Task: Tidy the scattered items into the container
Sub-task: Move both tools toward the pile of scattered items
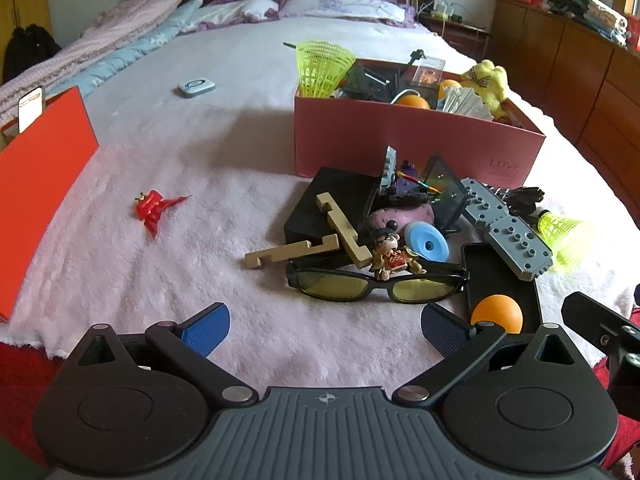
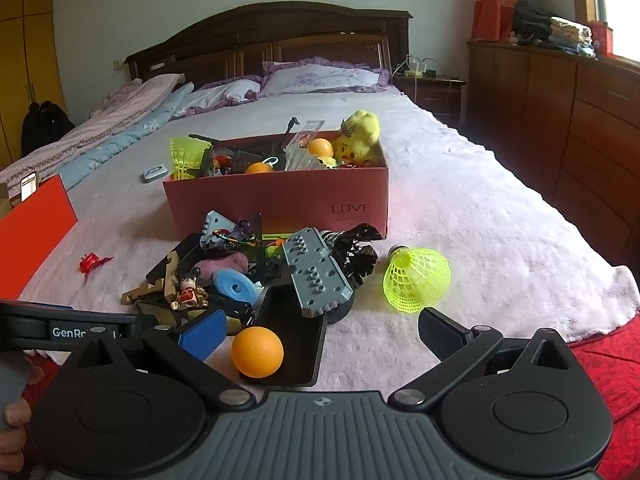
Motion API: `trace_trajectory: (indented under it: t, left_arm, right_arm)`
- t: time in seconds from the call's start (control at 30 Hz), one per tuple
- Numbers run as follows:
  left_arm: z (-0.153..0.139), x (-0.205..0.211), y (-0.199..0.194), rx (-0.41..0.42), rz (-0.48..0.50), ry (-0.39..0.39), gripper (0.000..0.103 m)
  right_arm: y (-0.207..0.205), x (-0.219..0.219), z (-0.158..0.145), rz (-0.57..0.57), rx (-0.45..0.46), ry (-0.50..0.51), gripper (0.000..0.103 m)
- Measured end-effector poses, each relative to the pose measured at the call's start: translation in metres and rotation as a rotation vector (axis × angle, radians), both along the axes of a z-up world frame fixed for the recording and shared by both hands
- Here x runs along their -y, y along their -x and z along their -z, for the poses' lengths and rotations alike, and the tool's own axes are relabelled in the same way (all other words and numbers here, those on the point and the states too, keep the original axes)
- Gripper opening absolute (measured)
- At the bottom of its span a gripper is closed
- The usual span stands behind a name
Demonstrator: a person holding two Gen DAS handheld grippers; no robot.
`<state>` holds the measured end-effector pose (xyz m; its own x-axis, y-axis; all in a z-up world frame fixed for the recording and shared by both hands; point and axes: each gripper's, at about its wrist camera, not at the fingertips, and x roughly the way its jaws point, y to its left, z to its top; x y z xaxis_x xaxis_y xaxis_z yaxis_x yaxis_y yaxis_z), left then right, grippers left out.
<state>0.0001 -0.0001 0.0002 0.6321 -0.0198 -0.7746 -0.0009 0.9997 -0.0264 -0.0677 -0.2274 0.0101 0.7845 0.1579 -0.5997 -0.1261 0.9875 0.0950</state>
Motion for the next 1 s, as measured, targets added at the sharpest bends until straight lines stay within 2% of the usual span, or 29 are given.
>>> trace_trajectory:
  t: [0.13,0.23,1.0]
  left_arm:
    - [0.002,-0.004,-0.004,-0.008,0.008,0.022,0.103]
    - [0.002,0.003,0.001,0.005,0.017,-0.023,0.103]
    - [0.009,-0.001,-0.001,-0.037,-0.006,-0.031,0.103]
  right_arm:
    - [0.002,0.001,-0.001,-0.006,-0.008,-0.010,0.103]
    - [0.003,0.002,-0.001,-0.010,-0.014,-0.017,0.103]
    - [-0.003,-0.007,0.010,-0.021,-0.054,0.007,0.103]
